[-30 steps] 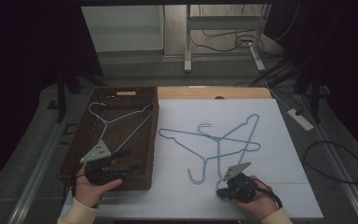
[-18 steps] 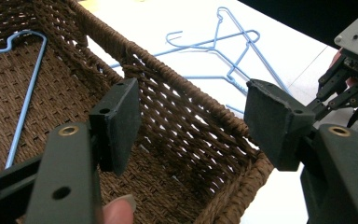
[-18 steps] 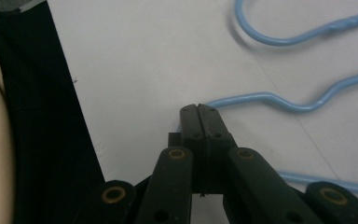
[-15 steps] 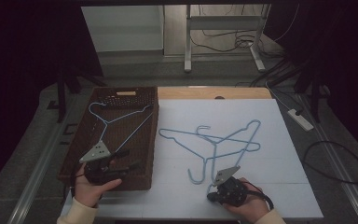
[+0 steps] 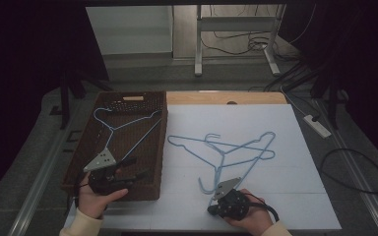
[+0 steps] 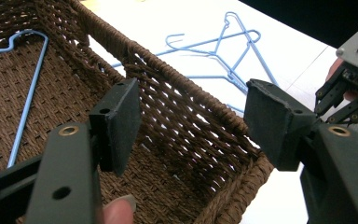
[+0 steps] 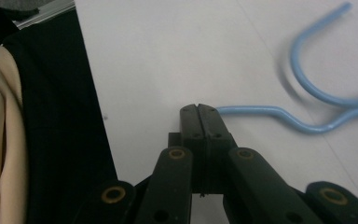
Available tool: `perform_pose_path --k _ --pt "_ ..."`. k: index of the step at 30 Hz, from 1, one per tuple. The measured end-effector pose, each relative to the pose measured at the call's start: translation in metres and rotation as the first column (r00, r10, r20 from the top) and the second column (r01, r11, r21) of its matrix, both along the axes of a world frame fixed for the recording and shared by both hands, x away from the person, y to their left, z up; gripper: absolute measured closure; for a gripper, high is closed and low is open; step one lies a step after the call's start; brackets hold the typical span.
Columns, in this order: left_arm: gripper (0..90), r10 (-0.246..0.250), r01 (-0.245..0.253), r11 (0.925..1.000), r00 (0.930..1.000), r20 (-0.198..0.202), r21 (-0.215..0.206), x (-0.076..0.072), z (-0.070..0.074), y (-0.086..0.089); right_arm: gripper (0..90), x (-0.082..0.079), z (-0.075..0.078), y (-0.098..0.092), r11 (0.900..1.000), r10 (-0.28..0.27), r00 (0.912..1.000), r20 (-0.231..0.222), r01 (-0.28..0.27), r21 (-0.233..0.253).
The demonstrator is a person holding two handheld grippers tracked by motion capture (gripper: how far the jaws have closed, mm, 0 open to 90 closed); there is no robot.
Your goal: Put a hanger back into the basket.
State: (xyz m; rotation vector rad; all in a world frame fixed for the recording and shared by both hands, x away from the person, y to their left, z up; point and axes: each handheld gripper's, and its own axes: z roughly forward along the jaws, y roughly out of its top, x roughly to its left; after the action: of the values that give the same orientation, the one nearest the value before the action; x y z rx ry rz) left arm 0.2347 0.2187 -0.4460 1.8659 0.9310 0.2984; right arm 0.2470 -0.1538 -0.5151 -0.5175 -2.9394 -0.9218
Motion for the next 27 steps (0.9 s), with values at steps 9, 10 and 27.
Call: perform_pose_path --k 9,10,27 --pt "36.4 0.004 -0.004 1.0 1.0 -0.002 -0.004 0.001 -0.001 0.001 89.9 0.003 -0.001 0.005 1.0 -0.011 0.9999 0.004 0.011 0.028" --pt "36.4 0.004 -0.004 1.0 1.0 -0.002 -0.004 0.001 -0.001 0.001 89.9 0.003 -0.001 0.005 1.0 -0.011 0.9999 0.004 0.011 0.028" --pt "36.4 0.001 -0.001 1.0 1.0 -0.004 -0.002 0.0 -0.001 0.001 89.9 0.018 0.018 -0.035 0.981 -0.161 0.9842 0.074 0.151 0.12"
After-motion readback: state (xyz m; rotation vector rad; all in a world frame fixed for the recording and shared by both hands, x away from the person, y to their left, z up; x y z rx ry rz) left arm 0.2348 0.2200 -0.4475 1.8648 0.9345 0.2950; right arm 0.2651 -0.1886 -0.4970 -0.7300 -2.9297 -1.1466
